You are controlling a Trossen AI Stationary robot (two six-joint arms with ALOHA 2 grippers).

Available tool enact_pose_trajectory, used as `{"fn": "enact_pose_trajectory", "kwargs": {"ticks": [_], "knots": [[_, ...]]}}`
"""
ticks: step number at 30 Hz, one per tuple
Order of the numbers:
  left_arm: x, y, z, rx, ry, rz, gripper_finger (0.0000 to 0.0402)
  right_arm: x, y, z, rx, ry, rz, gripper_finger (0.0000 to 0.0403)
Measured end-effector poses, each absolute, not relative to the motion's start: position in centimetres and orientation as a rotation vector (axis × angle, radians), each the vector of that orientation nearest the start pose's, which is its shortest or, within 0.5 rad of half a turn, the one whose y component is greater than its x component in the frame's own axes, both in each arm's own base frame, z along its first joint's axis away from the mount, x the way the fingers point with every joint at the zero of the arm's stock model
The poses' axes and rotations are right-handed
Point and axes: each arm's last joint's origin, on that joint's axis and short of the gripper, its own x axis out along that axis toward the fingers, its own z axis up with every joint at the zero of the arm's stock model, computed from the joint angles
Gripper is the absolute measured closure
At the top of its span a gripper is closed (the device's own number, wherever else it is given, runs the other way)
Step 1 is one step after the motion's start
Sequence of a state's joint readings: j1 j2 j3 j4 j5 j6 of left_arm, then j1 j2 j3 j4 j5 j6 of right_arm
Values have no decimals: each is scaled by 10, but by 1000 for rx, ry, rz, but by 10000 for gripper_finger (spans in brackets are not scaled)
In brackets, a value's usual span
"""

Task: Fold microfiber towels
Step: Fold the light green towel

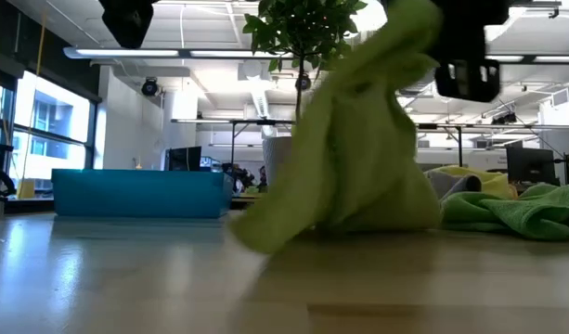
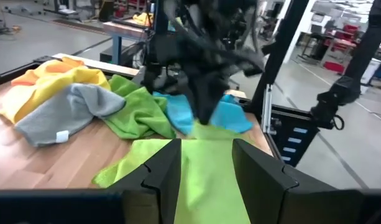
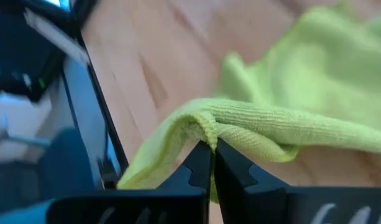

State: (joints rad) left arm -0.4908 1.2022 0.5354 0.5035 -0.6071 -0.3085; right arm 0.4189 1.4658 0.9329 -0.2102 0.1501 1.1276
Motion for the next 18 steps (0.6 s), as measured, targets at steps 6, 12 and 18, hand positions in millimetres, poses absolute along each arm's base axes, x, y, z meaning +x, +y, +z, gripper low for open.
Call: {"fn": "enact_pose_trajectory", "kwargs": {"ticks": [6, 12, 18], "knots": [[235, -106, 212, -198, 157, 163, 268, 287, 93, 236, 906, 696, -239, 402], [244, -106, 190, -194, 215, 241, 268, 292, 76, 236, 927, 671, -291, 402], [251, -106, 165, -141, 296, 274, 268, 294, 70, 236, 929, 661, -309, 402]]}}
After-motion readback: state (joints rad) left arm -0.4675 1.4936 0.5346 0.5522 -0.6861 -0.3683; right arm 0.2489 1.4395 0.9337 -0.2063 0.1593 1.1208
